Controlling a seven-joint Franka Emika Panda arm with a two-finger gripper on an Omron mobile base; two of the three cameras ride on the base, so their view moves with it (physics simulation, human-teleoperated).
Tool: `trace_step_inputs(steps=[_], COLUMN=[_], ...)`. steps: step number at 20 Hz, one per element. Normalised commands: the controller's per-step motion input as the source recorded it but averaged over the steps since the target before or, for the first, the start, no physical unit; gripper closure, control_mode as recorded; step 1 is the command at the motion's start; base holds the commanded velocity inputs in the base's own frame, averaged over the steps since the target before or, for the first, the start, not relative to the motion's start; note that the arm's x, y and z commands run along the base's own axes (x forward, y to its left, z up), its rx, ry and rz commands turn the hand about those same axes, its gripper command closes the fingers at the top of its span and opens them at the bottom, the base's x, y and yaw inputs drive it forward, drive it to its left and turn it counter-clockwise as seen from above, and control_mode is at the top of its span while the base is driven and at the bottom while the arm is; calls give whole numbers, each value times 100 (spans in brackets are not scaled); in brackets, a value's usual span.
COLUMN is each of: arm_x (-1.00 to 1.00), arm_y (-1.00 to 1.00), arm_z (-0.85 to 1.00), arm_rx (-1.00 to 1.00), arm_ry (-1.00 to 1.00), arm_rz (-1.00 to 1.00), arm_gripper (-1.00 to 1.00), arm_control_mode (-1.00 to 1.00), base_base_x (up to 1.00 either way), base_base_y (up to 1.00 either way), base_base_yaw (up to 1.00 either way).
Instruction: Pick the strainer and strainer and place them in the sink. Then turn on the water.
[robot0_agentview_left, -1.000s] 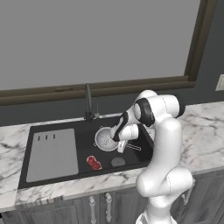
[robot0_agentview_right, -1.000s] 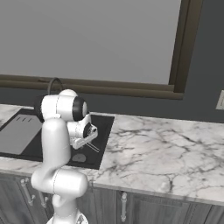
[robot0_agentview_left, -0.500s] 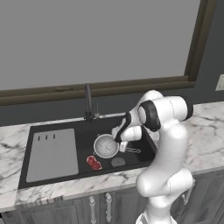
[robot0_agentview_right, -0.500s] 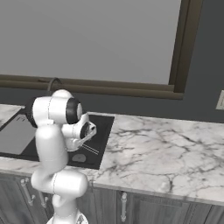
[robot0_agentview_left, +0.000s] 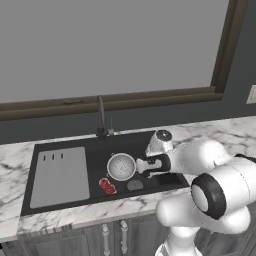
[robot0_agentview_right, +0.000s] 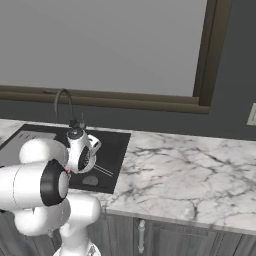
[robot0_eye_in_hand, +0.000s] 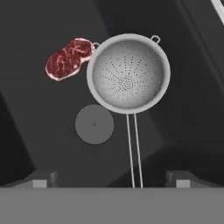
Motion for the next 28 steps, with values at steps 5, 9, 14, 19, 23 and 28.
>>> trace_step_inputs(steps=[5, 9, 14, 19, 23, 28], arm_x=[-13, -14, -71, -93, -71, -27], arm_y=[-49, -5, 0, 0, 0, 1], arm_z=[100, 99, 91, 85, 62, 44], arm_rx=[17, 10, 1, 0, 0, -2], arm_ry=[6, 9, 1, 1, 0, 0], arm_rz=[4, 5, 2, 0, 0, -22], arm_gripper=[-100, -100, -100, -100, -100, -100], arm_control_mode=[-100, -100, -100, -100, -100, -100], base_base_x=[0, 0, 0, 0, 0, 0], base_base_y=[0, 0, 0, 0, 0, 0], base_base_yaw=[0, 0, 0, 0, 0, 0])
